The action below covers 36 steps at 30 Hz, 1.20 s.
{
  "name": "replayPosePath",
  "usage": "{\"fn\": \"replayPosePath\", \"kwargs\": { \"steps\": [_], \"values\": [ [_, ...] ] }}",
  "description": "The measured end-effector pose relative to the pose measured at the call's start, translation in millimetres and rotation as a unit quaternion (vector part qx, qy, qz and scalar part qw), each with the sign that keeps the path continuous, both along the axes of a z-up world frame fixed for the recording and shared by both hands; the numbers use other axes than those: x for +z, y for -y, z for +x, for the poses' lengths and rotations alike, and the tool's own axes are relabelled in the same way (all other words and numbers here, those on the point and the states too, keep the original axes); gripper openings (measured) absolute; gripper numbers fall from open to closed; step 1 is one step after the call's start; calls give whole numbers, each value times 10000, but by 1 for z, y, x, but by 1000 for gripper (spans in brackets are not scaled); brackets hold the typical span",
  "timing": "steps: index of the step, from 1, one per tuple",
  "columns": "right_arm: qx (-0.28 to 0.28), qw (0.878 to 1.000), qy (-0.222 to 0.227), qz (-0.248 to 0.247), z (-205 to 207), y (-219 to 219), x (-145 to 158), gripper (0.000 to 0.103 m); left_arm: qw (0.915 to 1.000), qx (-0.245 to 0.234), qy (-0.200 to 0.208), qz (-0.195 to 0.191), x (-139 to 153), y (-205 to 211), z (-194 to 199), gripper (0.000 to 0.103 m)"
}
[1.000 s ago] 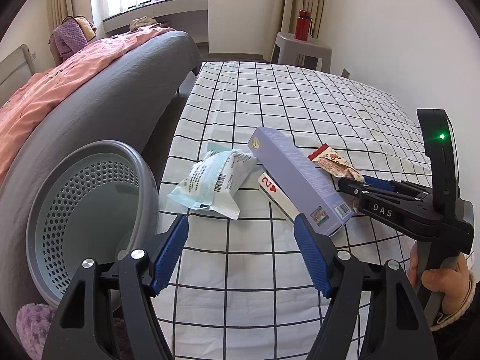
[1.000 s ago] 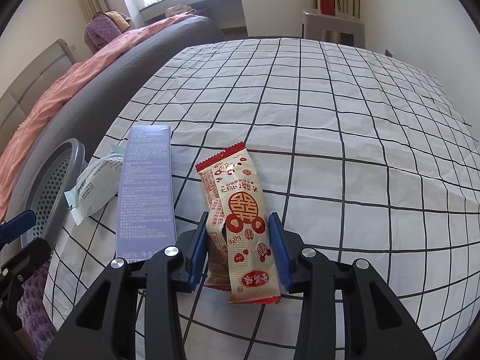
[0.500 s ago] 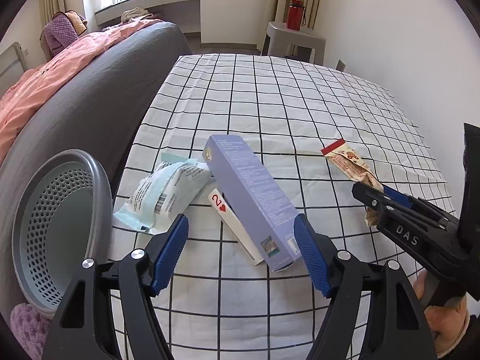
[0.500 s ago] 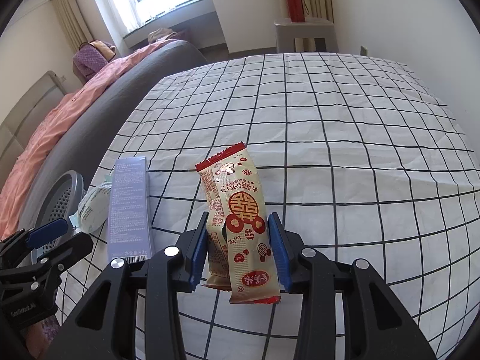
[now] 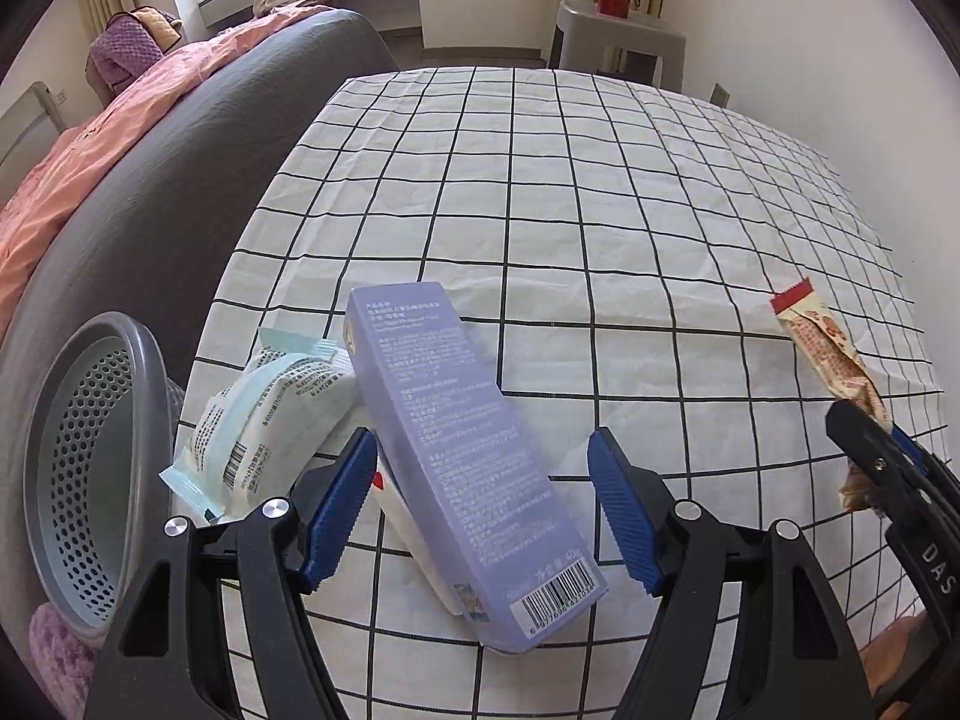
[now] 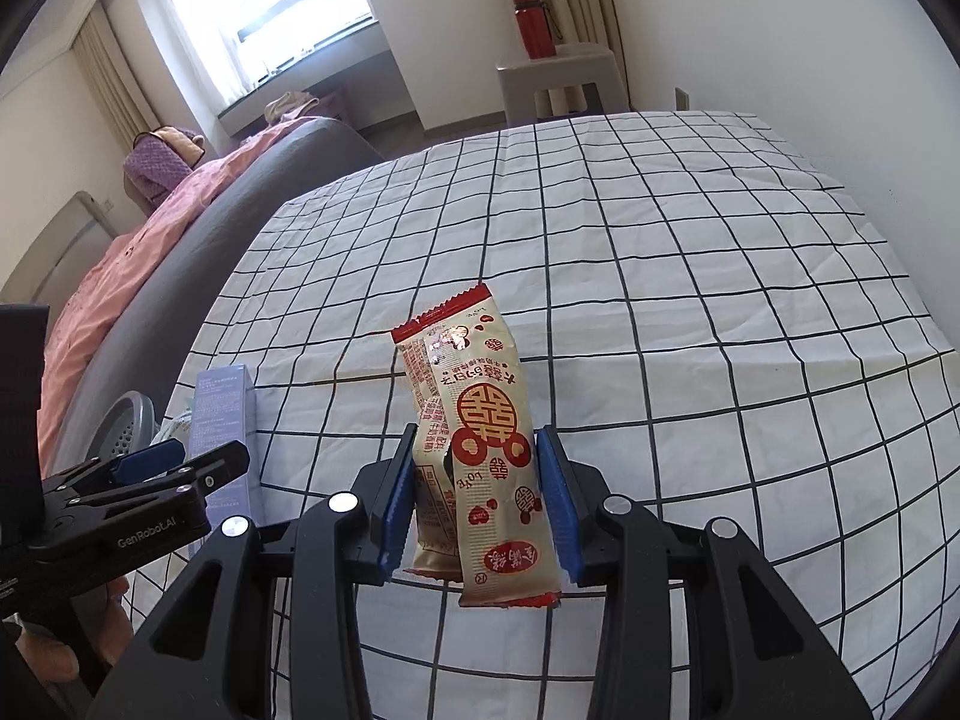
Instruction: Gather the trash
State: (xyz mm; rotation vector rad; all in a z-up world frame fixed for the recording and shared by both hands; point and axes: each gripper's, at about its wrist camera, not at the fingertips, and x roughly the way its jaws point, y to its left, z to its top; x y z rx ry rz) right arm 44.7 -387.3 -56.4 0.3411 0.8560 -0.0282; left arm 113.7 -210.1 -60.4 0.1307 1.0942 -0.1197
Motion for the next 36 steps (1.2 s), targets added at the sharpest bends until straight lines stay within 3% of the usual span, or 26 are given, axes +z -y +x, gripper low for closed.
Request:
{"fn": "replayPosePath", "kwargs": {
  "steps": [9,12,17,23,36],
  "values": [
    [67,10000,34,56,-2,5,0,38,9988,176,-7,463,-15,3,11,70],
    [80,9999,28,70,-2,4,0,38,9985,179,30,523,-16,2,11,60],
    [112,9999,44,70,-3,2,1,38,9986,134,99,505,-14,0,9,54],
    [184,9998,54,82,-4,-2,3,38,9994,6,196,277,-2,-4,1,48],
    [347,9993,41,91,-8,-13,3,38,9976,-452,253,-449,16,-18,-32,45]
  ]
}}
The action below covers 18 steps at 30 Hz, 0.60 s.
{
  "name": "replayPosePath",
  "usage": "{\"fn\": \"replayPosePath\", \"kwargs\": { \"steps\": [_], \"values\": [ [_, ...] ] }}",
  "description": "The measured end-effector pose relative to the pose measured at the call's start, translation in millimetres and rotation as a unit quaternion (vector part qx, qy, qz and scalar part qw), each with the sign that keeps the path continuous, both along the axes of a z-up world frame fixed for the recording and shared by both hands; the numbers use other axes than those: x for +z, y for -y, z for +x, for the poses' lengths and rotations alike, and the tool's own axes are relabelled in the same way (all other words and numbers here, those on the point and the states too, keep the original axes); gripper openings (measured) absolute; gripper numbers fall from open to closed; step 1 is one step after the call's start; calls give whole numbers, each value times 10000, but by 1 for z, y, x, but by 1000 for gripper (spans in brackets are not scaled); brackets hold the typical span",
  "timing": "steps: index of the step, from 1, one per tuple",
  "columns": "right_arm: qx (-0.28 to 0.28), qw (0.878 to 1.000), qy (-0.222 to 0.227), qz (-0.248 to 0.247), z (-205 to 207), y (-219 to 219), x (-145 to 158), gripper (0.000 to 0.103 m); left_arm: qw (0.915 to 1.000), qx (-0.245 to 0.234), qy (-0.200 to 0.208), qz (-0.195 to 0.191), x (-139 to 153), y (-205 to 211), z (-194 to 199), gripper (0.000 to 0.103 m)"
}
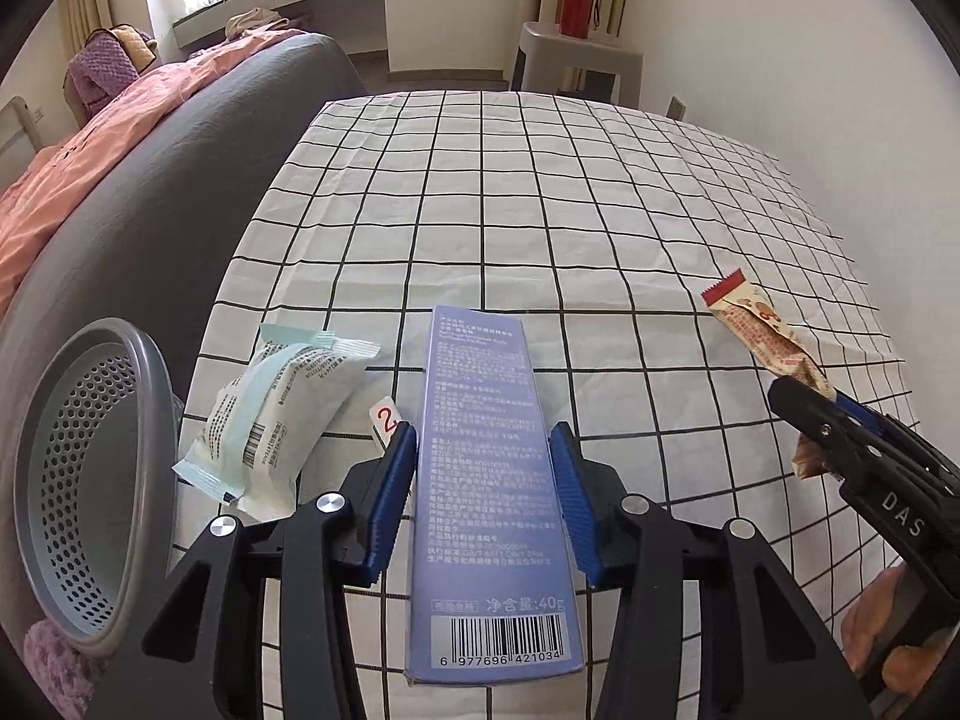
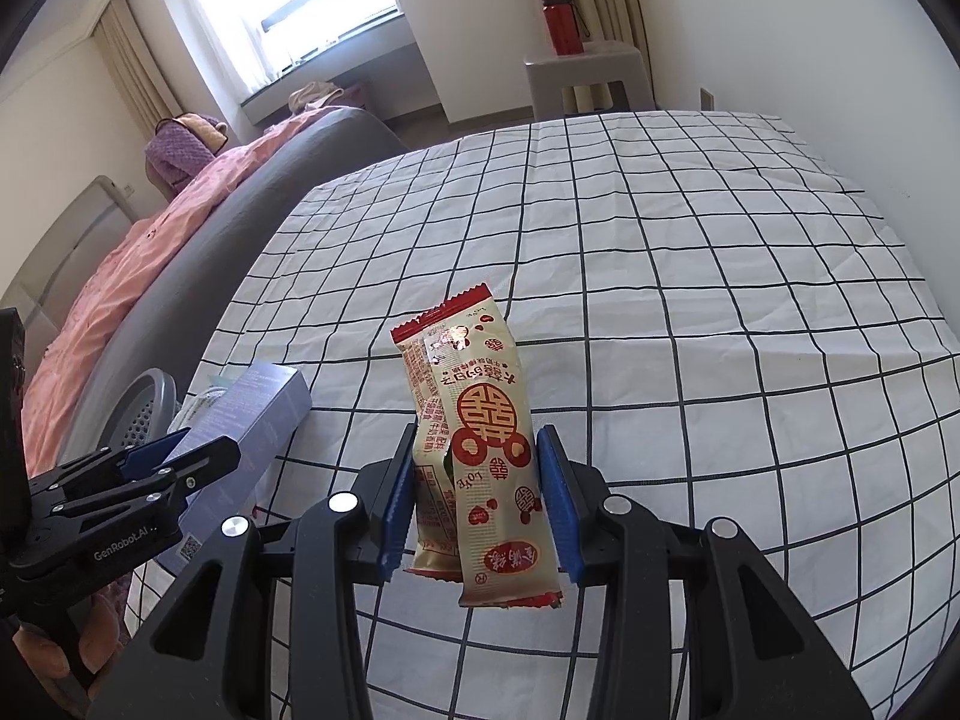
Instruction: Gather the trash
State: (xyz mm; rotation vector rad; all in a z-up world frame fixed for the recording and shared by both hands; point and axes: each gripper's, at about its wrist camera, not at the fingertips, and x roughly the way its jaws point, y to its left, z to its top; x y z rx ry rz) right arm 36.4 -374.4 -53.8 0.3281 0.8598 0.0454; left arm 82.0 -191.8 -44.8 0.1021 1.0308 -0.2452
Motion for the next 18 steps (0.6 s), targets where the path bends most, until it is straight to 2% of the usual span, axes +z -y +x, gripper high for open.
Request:
{"fn": "replayPosePath", "kwargs": {
  "steps": [10,18],
  "values": [
    [142,9999,8,-94,-3,-19,1,38,9986,-256,180,-416,15,-19,-27,44],
    [150,9994,153,-258,-14,-43,14,38,9969,-158,527,-556,43,-52,-39,44]
  ]
}}
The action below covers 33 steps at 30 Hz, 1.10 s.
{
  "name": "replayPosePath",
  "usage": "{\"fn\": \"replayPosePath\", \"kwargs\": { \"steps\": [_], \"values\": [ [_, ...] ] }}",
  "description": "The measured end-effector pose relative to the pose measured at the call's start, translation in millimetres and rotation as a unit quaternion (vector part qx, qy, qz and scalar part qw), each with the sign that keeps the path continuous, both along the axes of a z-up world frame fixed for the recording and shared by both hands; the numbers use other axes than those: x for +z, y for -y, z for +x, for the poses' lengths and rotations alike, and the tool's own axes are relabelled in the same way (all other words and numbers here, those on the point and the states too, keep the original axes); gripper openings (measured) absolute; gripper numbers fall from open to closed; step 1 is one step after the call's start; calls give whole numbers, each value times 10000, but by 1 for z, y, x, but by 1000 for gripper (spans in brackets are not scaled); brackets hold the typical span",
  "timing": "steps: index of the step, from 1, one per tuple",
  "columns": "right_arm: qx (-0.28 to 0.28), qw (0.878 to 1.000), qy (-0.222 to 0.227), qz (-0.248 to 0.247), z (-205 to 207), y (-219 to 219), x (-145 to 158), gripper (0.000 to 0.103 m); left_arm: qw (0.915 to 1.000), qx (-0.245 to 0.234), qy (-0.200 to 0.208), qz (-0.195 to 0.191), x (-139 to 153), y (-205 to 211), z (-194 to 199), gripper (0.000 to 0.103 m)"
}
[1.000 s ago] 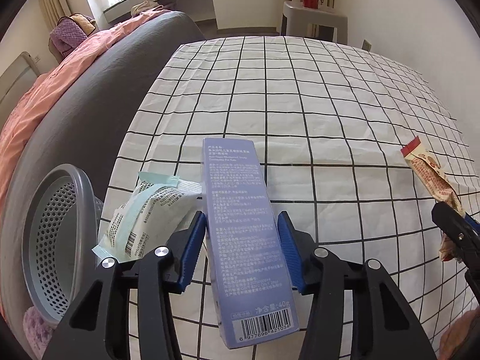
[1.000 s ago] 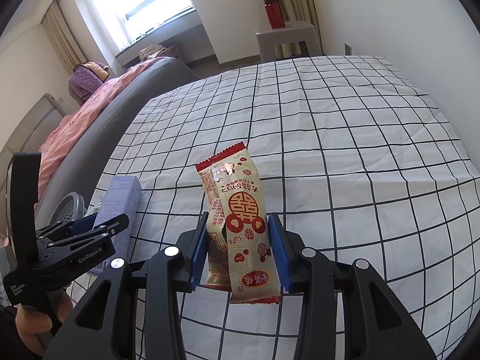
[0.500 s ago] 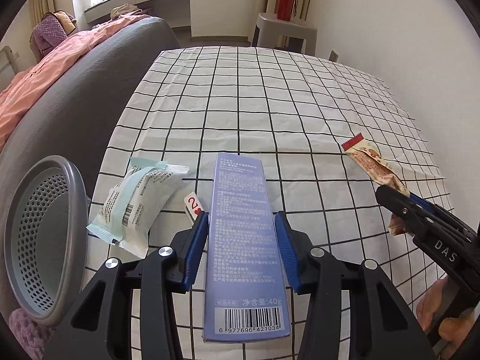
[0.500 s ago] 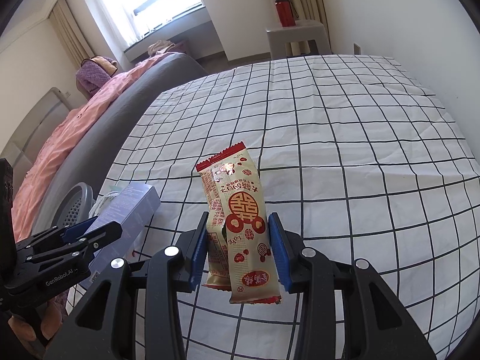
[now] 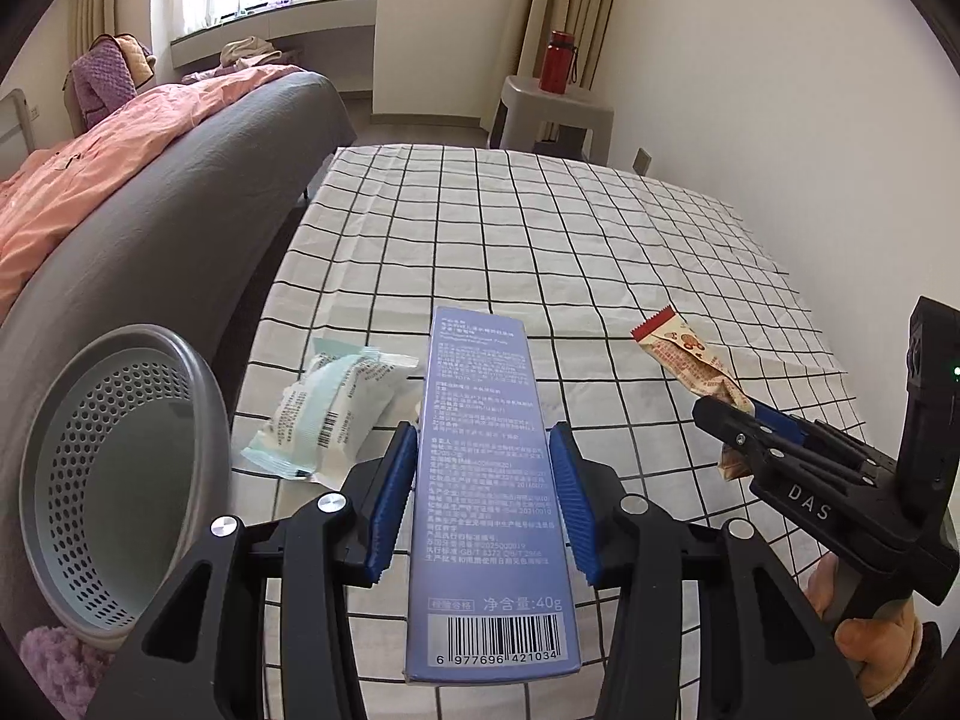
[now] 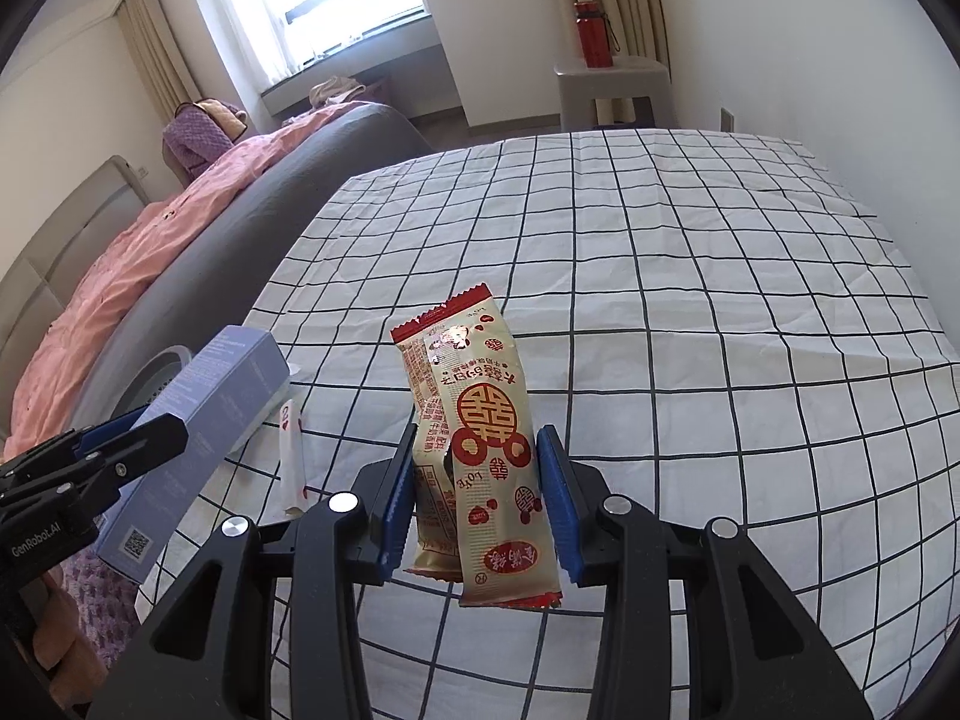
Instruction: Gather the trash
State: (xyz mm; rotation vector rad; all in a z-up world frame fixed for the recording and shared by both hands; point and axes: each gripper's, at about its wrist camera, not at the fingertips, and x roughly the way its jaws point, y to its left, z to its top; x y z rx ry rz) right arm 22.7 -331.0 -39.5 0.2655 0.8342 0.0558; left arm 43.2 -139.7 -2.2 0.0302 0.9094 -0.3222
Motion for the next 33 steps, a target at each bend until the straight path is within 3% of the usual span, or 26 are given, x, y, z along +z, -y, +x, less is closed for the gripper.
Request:
{"fn": "replayPosePath", "kwargs": {
  "steps": [14,33],
  "values": [
    [120,9999,68,102,-20,-72,12,38,9979,498,406,-50,26,-101,-20,44],
    [915,9958,3,-11,-10,-203,19,38,9918,1210,415,-29,11,-227,-32,44]
  ]
}}
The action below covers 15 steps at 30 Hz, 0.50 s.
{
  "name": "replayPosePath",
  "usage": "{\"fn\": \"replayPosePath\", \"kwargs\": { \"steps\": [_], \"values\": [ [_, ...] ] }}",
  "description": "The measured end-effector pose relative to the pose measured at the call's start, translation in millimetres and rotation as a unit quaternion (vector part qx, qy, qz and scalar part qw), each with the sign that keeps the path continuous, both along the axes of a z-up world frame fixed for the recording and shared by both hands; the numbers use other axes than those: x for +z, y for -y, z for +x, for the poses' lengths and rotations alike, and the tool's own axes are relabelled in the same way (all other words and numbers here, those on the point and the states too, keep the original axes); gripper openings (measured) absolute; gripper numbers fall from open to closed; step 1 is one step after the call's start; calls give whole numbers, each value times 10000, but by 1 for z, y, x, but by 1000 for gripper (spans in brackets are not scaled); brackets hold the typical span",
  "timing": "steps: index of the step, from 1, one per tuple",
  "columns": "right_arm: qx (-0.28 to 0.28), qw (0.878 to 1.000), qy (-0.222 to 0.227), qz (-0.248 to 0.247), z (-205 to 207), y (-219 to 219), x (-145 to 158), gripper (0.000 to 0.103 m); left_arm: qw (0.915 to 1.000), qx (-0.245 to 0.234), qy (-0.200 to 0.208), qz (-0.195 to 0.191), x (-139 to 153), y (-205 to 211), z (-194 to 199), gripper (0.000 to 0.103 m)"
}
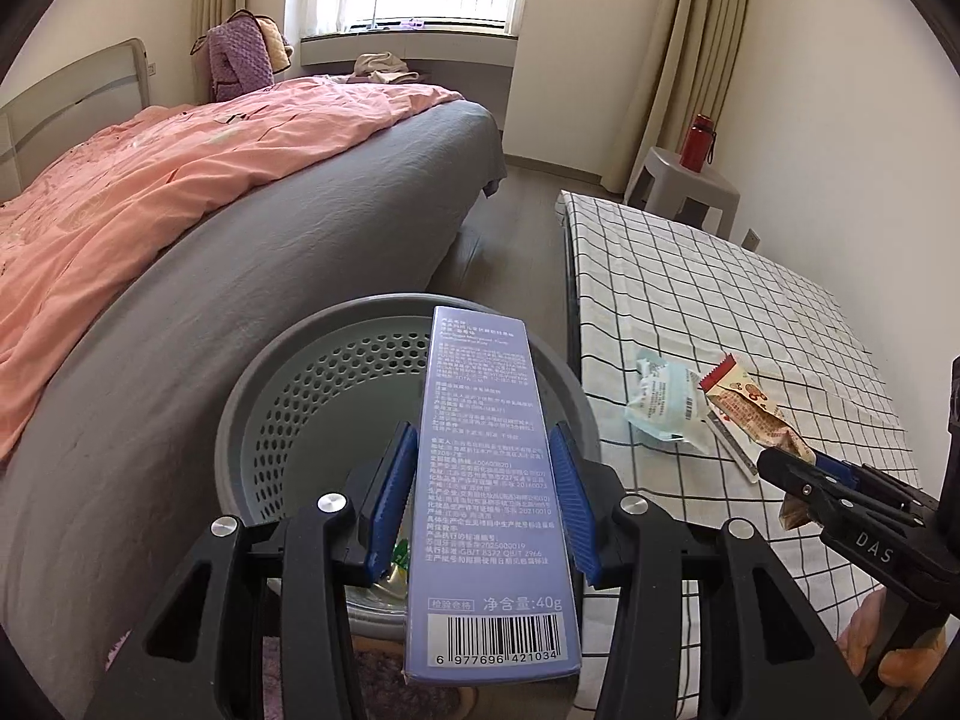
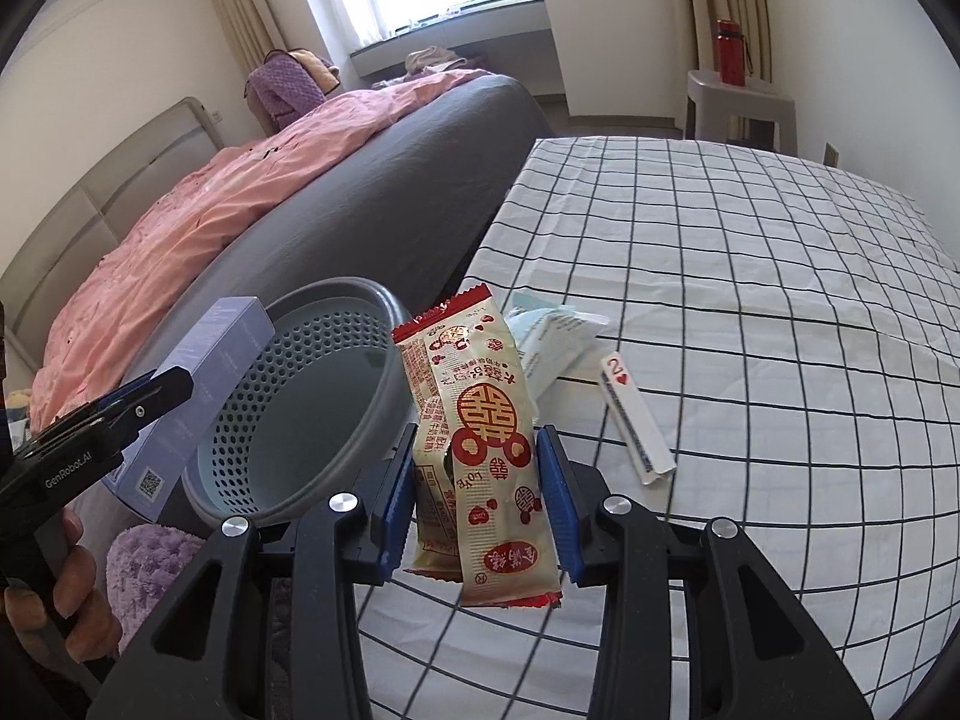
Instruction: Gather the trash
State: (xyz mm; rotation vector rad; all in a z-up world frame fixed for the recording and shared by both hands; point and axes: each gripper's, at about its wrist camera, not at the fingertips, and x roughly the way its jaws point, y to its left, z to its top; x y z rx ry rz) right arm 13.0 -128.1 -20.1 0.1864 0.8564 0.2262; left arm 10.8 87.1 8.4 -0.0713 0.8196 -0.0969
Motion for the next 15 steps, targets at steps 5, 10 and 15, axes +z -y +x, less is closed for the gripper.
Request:
{"fn": "replayPosePath", "kwargs": {
  "steps": [5,10,15],
  "values": [
    [250,9997,-24,-8,9,-27,1,38,9999,137,-78,35,-7,-21,2,44],
    [479,9988,-23,-23,18,-51,3,38,9996,276,-104,8,-10,-39,7,44],
    [660,9978,-26,-35,28,-70,3,38,9992,357,-176,-2,-17,-50,15,44]
  ]
}}
